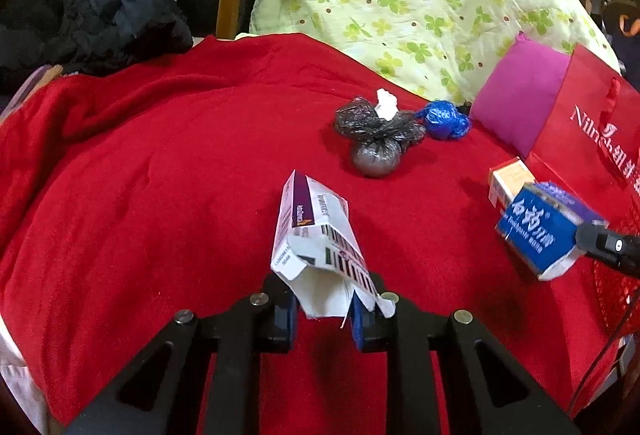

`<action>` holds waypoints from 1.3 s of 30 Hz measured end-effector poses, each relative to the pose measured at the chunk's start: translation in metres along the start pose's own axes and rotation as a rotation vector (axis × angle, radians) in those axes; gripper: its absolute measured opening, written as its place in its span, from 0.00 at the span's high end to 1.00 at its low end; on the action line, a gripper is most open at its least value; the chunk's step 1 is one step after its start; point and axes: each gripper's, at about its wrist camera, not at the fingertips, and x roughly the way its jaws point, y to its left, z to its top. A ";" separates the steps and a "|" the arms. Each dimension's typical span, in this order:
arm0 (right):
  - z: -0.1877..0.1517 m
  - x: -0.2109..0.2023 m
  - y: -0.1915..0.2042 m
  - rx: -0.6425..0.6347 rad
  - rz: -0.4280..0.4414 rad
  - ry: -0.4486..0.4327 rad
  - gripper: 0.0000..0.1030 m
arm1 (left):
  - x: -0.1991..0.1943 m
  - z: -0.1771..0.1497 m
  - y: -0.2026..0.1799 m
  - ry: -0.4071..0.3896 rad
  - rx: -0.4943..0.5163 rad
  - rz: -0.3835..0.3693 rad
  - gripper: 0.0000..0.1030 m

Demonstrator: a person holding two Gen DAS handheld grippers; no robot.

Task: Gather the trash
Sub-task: 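Grasp the blue toothpaste box with the right gripper while the left gripper holds the carton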

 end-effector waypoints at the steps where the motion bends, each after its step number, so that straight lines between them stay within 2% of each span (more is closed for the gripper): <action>1: 0.000 -0.003 -0.001 -0.004 0.003 -0.003 0.63 | -0.001 -0.001 -0.002 0.001 0.006 -0.001 0.79; 6: 0.001 -0.016 -0.005 -0.005 0.030 -0.025 0.64 | -0.008 0.002 -0.023 -0.004 0.046 -0.005 0.79; 10: 0.003 -0.029 -0.001 -0.038 0.039 -0.063 0.65 | -0.023 0.011 -0.048 -0.041 0.112 -0.008 0.79; 11: 0.003 -0.032 0.000 -0.049 0.038 -0.069 0.66 | -0.026 0.012 -0.054 -0.046 0.125 -0.007 0.79; 12: 0.002 -0.033 0.001 -0.061 0.031 -0.073 0.77 | -0.029 0.013 -0.059 -0.048 0.137 -0.002 0.79; 13: 0.002 -0.034 0.001 -0.071 0.018 -0.068 0.78 | -0.030 0.014 -0.065 -0.047 0.150 0.004 0.79; 20: -0.005 -0.021 -0.025 -0.026 -0.015 0.027 0.78 | -0.034 0.009 -0.088 -0.042 0.209 0.005 0.79; 24: -0.012 -0.015 -0.033 0.004 0.033 0.099 0.77 | -0.034 0.007 -0.090 -0.037 0.210 0.010 0.79; 25: -0.013 -0.012 -0.036 0.021 0.068 0.135 0.77 | -0.033 0.007 -0.089 -0.035 0.208 0.010 0.79; 27: -0.016 -0.010 -0.035 0.026 0.120 0.149 0.76 | -0.033 0.007 -0.087 -0.036 0.203 0.016 0.79; 28: -0.017 -0.013 -0.033 0.008 0.134 0.144 0.74 | -0.033 0.007 -0.087 -0.036 0.201 0.019 0.79; 29: -0.018 -0.015 -0.028 -0.027 0.137 0.139 0.65 | -0.033 0.007 -0.085 -0.036 0.197 0.020 0.79; 30: -0.019 -0.017 -0.024 -0.059 0.140 0.133 0.39 | -0.033 0.007 -0.084 -0.035 0.193 0.022 0.79; 31: -0.021 -0.020 -0.020 -0.090 0.147 0.118 0.25 | -0.033 0.007 -0.083 -0.035 0.191 0.025 0.79; 32: -0.025 -0.023 -0.016 -0.119 0.155 0.100 0.16 | -0.033 0.007 -0.081 -0.036 0.190 0.029 0.79; 35: -0.032 -0.023 -0.006 -0.209 0.155 0.100 0.16 | -0.032 0.007 -0.076 -0.031 0.180 0.036 0.79; 39: -0.046 -0.012 0.000 -0.284 0.137 0.153 0.17 | -0.030 0.006 -0.072 -0.023 0.172 0.048 0.79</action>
